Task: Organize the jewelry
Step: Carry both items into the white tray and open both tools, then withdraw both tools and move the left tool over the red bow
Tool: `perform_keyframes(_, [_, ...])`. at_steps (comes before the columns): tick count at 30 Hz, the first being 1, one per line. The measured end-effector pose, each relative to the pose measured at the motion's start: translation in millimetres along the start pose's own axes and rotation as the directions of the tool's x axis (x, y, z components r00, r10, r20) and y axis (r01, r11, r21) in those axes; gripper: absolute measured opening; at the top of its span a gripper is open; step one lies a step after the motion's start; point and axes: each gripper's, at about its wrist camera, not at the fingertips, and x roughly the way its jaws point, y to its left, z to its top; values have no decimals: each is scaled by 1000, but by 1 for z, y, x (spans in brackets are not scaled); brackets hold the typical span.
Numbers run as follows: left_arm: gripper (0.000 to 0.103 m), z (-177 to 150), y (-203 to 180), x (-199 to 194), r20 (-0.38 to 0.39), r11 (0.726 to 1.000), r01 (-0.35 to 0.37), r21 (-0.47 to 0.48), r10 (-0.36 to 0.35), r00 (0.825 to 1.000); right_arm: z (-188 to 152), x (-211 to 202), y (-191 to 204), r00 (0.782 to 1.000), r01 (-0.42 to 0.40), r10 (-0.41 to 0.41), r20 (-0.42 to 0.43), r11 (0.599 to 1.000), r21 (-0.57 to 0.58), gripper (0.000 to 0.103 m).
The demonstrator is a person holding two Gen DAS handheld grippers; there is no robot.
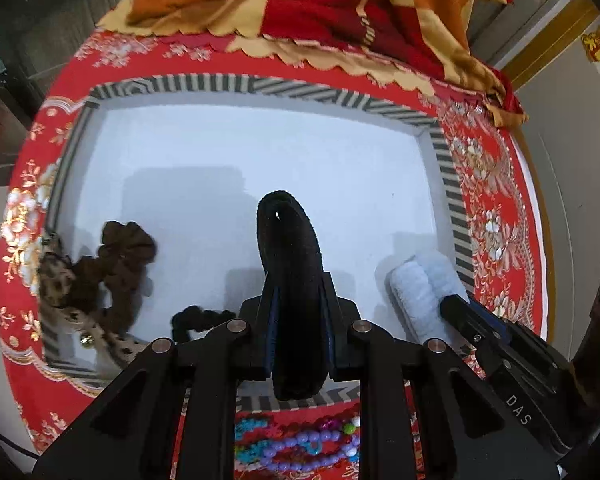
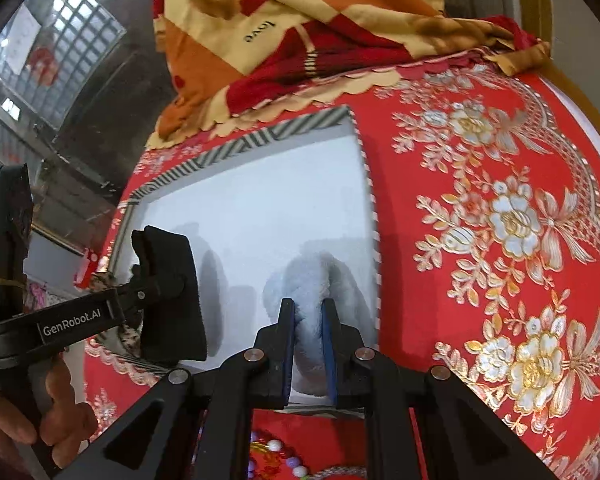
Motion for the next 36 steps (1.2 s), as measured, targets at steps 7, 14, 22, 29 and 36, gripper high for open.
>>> perform_keyframes(7, [17,0,-4,17,-26,1000,-18,6,18,1000,1,3,-8,999,35,-35,-9,999,10,22])
perform_keyframes(14, [36,-2,-7,15,-17,1000,-15,-4,15,1000,0,-3,-1,999,42,-42,1,999,-26,34])
perform_keyframes(22, [53,-8,-8,-13,38,1000,-15,2,15,999,-3,-28,11,999,29,-26,46,998,-55,36])
perform_keyframes(29, [57,-23,0,-43,101,999,-54,4,53,993,-11,-47,19,998,30,-26,63,998,-62,40])
perform_keyframes(36, [57,-46,6,-65,128,997,-78,-6,78,989,-26,-63,29,997,33,-26,77,995,-89,40])
